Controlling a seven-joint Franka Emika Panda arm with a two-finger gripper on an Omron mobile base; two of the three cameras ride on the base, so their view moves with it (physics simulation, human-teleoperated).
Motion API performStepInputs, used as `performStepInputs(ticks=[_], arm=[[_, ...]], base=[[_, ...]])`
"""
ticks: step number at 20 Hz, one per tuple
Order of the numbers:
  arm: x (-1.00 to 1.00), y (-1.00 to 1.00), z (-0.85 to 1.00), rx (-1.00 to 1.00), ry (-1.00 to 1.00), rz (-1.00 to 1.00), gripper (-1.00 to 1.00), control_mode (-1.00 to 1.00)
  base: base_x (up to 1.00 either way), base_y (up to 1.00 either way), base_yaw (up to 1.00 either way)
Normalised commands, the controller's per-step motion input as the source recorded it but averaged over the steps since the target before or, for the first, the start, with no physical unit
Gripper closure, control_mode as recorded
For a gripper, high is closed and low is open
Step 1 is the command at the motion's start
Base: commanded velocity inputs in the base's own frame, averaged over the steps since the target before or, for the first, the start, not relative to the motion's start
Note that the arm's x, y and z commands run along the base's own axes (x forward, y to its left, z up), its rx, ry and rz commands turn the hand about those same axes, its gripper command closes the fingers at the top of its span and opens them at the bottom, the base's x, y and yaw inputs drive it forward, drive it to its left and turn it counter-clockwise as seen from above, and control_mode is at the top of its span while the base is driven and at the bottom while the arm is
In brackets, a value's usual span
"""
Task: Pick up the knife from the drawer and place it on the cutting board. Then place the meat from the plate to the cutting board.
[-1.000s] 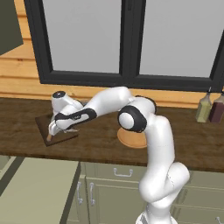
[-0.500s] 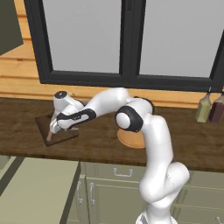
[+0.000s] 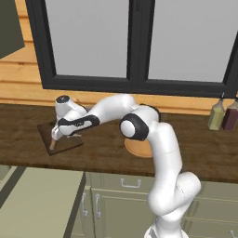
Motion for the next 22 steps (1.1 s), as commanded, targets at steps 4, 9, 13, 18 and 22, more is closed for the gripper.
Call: performStepInputs(ticks=[4,9,13,18,22], arm=[[0.0,0.13,0.0,0.0,0.01,0.0,-1.0,-1.0],[0.0,0.02,0.04,0.0,0.01,0.0,-1.0,-1.0],[-0.04,-0.17,0.2,0.0,0.0,0.0,-1.0,-1.0],[-0.36,-0.4,0.38,0.04,0.0,0.0,-1.0,-1.0],[-0.55,-0.6,0.43,0.08,0.0,0.0,-1.0,-1.0]], base=[[0.0,0.0,0.0],[0.0,0.0,0.0],[0.0,0.0,0.0],[0.0,0.0,0.0],[0.0,0.0,0.0]])
